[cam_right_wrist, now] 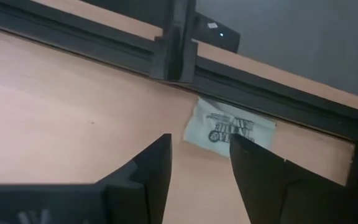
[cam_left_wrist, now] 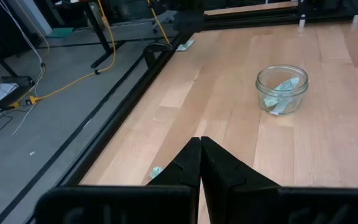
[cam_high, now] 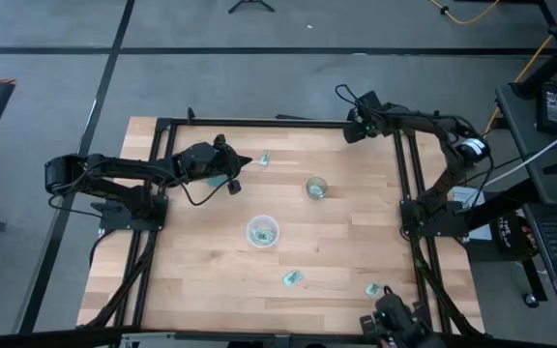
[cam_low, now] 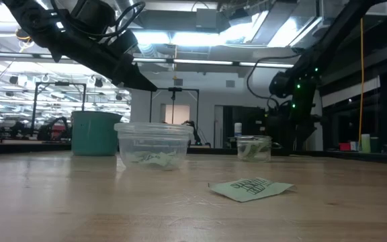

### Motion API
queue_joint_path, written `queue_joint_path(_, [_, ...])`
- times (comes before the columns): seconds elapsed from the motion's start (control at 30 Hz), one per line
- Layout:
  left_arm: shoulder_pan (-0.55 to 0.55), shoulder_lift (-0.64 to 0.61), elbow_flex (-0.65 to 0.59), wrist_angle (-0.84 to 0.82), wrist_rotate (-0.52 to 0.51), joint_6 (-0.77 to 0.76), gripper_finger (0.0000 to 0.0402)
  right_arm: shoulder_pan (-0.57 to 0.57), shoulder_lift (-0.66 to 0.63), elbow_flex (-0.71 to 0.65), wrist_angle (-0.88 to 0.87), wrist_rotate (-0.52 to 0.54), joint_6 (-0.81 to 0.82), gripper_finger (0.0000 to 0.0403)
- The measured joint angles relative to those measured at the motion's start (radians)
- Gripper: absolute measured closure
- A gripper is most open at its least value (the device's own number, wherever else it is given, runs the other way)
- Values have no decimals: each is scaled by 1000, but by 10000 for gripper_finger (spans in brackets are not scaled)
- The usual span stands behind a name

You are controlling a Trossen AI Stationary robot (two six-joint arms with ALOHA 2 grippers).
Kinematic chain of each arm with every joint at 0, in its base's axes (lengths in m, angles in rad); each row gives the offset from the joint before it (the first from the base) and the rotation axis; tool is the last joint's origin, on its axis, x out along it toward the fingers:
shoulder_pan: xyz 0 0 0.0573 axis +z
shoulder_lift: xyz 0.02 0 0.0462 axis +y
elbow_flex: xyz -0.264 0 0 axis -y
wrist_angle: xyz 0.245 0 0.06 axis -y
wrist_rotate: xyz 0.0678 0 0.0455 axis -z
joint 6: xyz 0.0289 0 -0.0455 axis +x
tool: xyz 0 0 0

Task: Pick and place Stevia / Truvia into bins
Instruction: Put the white stevia packet into the transparent glass container

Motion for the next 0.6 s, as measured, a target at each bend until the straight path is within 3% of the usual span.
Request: queue_joint_path(0.6, [0, 0, 0, -1, -5, 0, 398, -14, 46, 6, 58, -28, 0, 237])
